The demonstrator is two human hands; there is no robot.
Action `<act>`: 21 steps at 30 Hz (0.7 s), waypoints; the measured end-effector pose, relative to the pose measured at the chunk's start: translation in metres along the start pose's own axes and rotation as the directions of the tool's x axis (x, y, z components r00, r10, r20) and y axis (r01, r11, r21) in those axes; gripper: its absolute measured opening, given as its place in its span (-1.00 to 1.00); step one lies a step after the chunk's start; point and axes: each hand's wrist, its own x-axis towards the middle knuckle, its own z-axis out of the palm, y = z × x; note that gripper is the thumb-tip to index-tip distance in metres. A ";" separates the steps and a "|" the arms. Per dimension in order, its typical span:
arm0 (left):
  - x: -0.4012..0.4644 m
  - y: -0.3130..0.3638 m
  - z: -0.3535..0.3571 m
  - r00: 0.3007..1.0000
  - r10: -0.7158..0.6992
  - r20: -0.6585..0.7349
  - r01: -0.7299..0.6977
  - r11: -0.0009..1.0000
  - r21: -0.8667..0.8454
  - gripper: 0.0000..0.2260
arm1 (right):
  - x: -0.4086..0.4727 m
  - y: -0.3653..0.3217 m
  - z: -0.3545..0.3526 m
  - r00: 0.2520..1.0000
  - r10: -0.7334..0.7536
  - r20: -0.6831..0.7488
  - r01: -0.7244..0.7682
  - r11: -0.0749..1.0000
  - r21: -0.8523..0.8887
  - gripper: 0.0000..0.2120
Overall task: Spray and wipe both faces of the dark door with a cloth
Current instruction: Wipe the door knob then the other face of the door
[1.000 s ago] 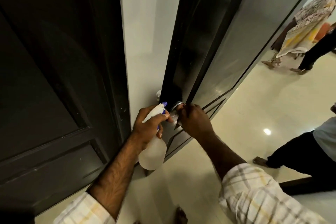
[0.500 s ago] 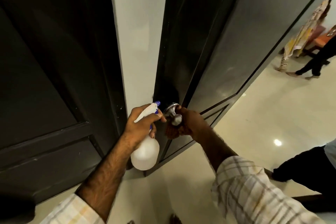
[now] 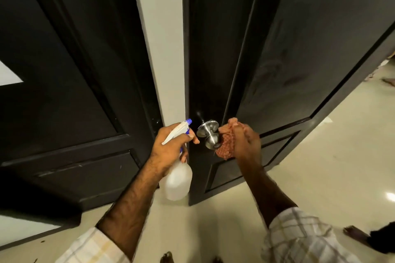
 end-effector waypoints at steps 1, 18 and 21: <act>-0.002 0.000 0.002 1.000 -0.006 -0.017 0.006 1.000 0.005 -0.85 | -0.004 -0.001 0.001 0.994 -0.096 0.057 0.101 0.992 -0.081 -0.72; -0.043 0.016 0.024 0.988 -0.009 -0.154 0.002 0.999 -0.049 -0.80 | -0.007 -0.010 -0.004 0.944 0.167 0.286 0.022 0.831 -0.556 -0.66; -0.040 0.013 0.020 0.994 -0.007 -0.106 0.003 0.999 -0.039 -0.86 | -0.006 -0.008 0.013 0.954 0.128 0.271 0.073 0.778 -0.625 -0.55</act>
